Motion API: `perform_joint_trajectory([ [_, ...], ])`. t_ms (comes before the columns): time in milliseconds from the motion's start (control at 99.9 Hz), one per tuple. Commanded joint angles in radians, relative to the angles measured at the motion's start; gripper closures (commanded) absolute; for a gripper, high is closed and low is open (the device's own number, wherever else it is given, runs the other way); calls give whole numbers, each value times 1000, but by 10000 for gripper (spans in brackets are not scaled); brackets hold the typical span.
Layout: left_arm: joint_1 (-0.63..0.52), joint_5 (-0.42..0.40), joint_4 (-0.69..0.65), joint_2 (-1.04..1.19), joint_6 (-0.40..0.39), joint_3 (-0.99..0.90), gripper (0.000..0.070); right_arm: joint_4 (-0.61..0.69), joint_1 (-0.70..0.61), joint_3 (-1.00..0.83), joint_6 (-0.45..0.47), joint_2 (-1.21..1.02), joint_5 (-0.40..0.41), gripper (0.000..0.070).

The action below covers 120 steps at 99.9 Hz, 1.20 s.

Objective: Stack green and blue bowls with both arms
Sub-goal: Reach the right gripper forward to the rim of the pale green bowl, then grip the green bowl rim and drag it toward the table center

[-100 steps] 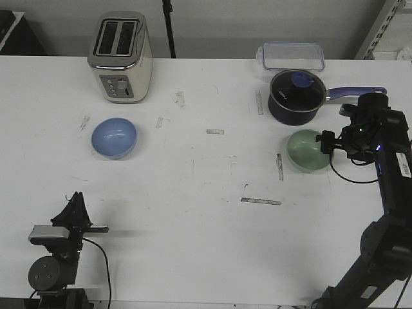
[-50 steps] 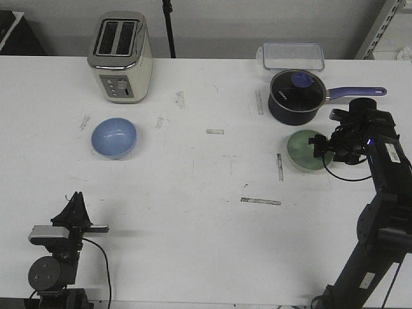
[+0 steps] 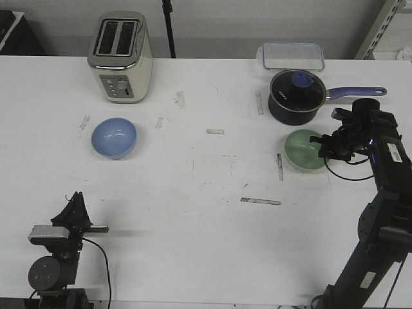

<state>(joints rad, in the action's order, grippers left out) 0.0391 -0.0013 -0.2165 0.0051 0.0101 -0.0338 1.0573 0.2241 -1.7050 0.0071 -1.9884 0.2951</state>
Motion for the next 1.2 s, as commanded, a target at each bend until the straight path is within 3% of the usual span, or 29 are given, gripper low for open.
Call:
perform_joint_trajectory([
  [0, 2, -2, -13, -2, 2, 22, 699, 0, 3, -24, -3, -29, 5, 690],
  [140, 2, -2, -13, -2, 2, 22, 699, 2, 3, -24, 5, -29, 8, 690],
  [521, 2, -2, -13, -2, 2, 22, 699, 43, -16, -24, 63, -28, 135, 690],
  [881, 2, -2, -13, -2, 2, 22, 699, 42, -107, -24, 105, 18, 129, 690],
  [1191, 2, -2, -13, -2, 2, 22, 699, 35, -294, -24, 169, 74, 121, 690],
])
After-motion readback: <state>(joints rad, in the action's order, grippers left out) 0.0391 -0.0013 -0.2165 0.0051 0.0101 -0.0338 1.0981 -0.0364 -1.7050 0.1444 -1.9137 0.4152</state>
